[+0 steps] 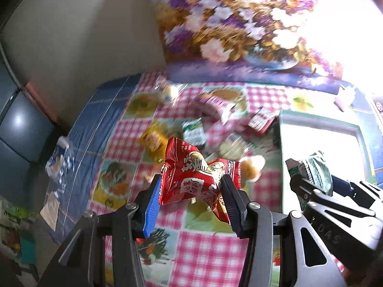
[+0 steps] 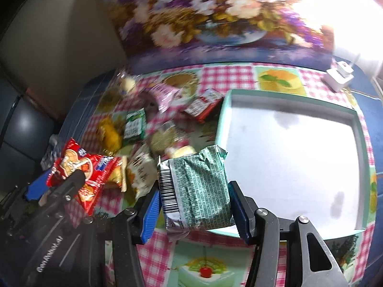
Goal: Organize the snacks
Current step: 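Carry both packs over the white tray and open both tools to drop them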
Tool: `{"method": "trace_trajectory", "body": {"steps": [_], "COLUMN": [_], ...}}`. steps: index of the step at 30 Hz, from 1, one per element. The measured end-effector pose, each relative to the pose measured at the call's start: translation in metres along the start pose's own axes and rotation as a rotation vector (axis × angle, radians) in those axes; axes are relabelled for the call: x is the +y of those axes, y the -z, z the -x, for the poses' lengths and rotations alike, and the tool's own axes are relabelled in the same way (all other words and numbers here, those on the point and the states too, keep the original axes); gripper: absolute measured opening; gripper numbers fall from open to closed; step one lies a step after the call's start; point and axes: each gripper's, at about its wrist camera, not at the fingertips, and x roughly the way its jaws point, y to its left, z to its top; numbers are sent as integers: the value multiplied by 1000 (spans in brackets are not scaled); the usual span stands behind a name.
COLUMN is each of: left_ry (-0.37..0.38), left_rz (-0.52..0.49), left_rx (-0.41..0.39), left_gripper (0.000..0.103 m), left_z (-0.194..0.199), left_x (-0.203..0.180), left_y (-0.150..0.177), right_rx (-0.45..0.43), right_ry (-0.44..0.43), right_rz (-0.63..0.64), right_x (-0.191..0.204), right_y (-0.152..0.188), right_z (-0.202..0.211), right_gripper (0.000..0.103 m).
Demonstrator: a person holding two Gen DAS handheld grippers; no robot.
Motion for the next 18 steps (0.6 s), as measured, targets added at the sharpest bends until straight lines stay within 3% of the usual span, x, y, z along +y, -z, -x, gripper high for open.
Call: {"method": "trace_trajectory", "body": {"steps": [18], "left_ry": [113], "left_rz": [-156], "left_rx": [-20], "left_gripper": [51], "left_z": [-11], "left_x": [-140], "left_y": [-48], "right_rx": [-40], "right_ry": [203], "right_rz": [-304], "right_x": [-139], "right_y": [-11], "right_z": [14], "right_gripper": [57]}}
